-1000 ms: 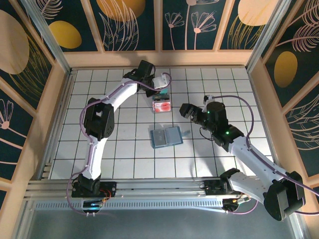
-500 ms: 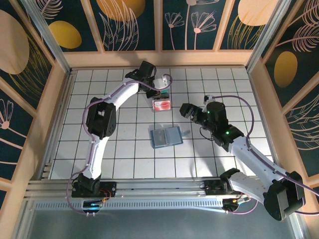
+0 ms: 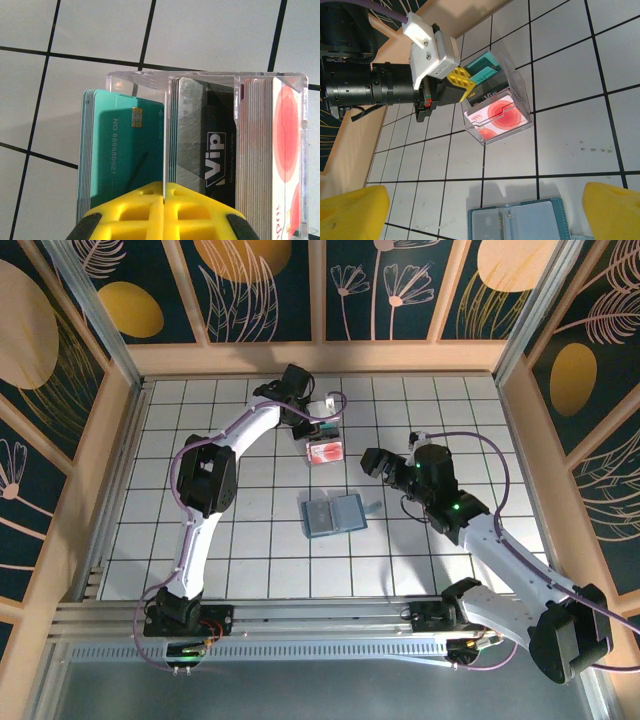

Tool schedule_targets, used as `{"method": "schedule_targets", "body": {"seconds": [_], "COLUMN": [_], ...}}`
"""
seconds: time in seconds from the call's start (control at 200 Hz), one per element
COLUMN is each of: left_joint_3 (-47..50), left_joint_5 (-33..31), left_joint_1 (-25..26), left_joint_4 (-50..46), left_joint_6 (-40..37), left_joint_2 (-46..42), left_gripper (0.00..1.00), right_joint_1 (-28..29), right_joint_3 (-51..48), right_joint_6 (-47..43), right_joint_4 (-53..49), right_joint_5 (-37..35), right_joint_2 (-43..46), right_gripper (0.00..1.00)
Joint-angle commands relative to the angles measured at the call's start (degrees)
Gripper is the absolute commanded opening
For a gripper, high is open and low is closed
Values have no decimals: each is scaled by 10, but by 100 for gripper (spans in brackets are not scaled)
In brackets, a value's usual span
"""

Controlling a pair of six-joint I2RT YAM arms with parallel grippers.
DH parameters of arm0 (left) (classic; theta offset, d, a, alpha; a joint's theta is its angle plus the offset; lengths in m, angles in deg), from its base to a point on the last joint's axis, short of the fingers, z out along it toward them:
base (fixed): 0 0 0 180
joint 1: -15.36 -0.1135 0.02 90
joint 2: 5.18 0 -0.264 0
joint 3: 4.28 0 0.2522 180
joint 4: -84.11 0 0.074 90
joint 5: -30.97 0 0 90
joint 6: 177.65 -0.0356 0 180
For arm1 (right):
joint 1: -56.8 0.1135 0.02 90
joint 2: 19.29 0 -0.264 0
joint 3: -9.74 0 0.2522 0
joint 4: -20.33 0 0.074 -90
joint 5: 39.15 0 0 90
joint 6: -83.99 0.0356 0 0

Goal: Take the credit cards out of the card holder

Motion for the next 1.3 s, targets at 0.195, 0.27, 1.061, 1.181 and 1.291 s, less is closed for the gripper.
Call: {"method": "schedule_targets", "body": {"seconds": [0.195,0.27,1.061,1.181,1.291], "left_joint_3": [27,35,-38,-38,-32], "left_joint_5": [0,-3,-20,-46,-59], "left_joint_1": [-4,-4,-4,-3,-4], "left_joint_4": [-36,-34,-70,-60,-58], "left_joint_6": [2,7,86,104,119], "left_joint_2": [-22,-29,-86,-100,-118], "left_gripper": [0,0,27,31,43], "right_joint_1": [-3,-5,46,45,46], "right_joint_3": [-11,-9,56,60,66], "right_joint_6": [-3,-5,-91,-86,-85], "right_joint_4": [38,42,-5,-13,-30], "right_joint_5": [31,46,-8,-4,-3], "right_joint_2": [35,31,-1,-6,-12], "right_gripper": [99,99,99,99,99]}}
